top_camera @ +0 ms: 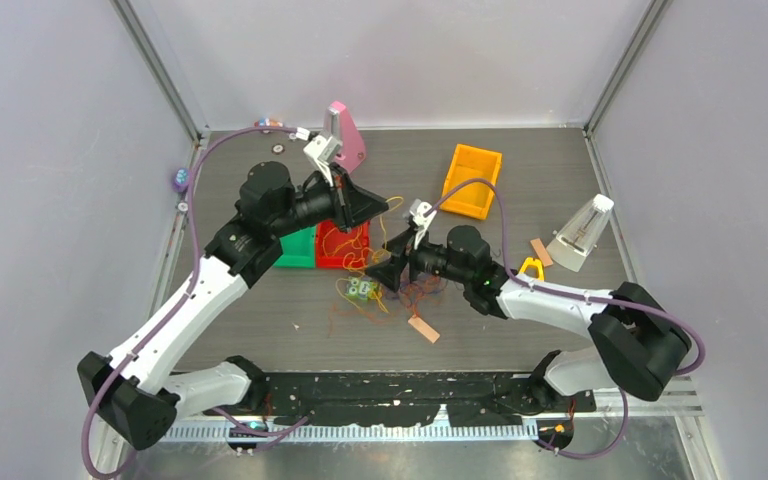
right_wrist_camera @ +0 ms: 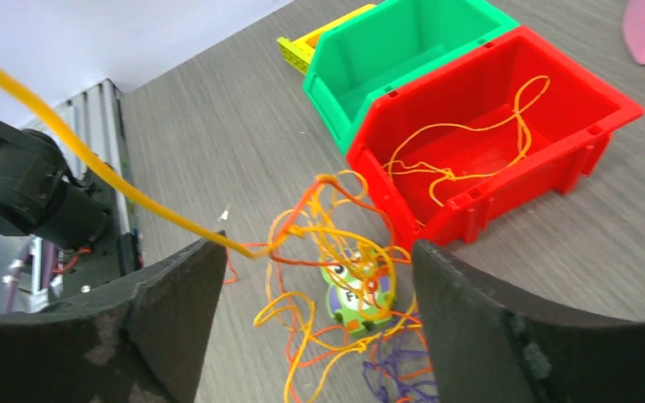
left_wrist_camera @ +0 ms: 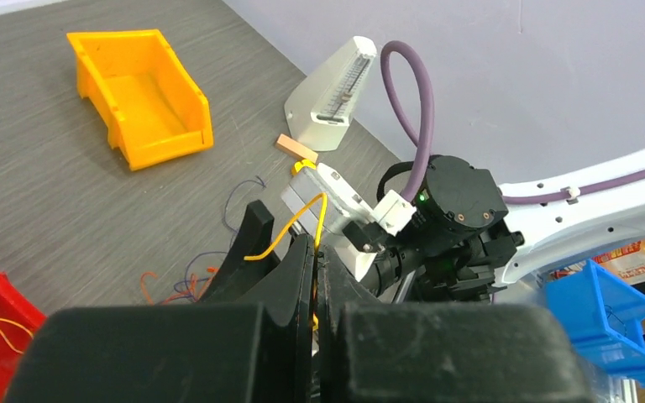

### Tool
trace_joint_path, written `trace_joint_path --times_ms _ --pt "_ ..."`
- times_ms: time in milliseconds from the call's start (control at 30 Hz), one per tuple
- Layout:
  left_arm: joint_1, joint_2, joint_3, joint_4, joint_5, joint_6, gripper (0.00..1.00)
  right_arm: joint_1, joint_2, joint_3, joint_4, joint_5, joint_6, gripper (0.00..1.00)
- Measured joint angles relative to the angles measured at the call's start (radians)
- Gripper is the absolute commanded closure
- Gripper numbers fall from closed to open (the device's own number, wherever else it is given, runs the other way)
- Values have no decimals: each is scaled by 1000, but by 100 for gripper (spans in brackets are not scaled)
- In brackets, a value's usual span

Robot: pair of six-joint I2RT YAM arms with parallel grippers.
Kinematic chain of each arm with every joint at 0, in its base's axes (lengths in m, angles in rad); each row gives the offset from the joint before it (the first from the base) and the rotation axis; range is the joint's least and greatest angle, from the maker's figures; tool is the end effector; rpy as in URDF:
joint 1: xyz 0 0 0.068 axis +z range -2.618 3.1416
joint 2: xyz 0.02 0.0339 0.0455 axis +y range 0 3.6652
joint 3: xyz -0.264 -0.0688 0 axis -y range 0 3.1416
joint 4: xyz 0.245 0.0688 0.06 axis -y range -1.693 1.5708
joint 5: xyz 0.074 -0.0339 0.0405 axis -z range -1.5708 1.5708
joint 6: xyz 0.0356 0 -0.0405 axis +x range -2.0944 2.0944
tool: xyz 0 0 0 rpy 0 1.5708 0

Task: Untangle the cables
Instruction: Untie the cable.

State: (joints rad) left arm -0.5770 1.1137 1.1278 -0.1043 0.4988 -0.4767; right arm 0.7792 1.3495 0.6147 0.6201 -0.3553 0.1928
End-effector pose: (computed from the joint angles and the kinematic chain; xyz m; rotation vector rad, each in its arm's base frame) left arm 0.2023 -0.1520 0.4044 0.4946 1.7279 -1.1896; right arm 0.1981 0.2131 0.2390 -0.7799 1.6066 1.0142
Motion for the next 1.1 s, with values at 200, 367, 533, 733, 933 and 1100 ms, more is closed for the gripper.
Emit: trace_joint_path --times_ms 200,367,533,733,933,1100 --pt "0 45 13 -6 -18 -19 38 5 24 25 14 18 21 90" --pt "16 27 4 -68 -92 -38 12 -62 -28 -7 6 134 104 94" --pt "55 -42 -73 -176 -205 -13 10 -250 -142 -54 -84 245 247 94" --pt "62 -57 -202 -278 -265 6 18 -366 -175 -71 -218 309 343 94" --pt "15 57 -239 -357 -270 13 20 -383 -174 -109 -301 328 380 94" --pt "-89 166 -242 -401 -284 18 22 -383 -162 -109 -303 328 389 94"
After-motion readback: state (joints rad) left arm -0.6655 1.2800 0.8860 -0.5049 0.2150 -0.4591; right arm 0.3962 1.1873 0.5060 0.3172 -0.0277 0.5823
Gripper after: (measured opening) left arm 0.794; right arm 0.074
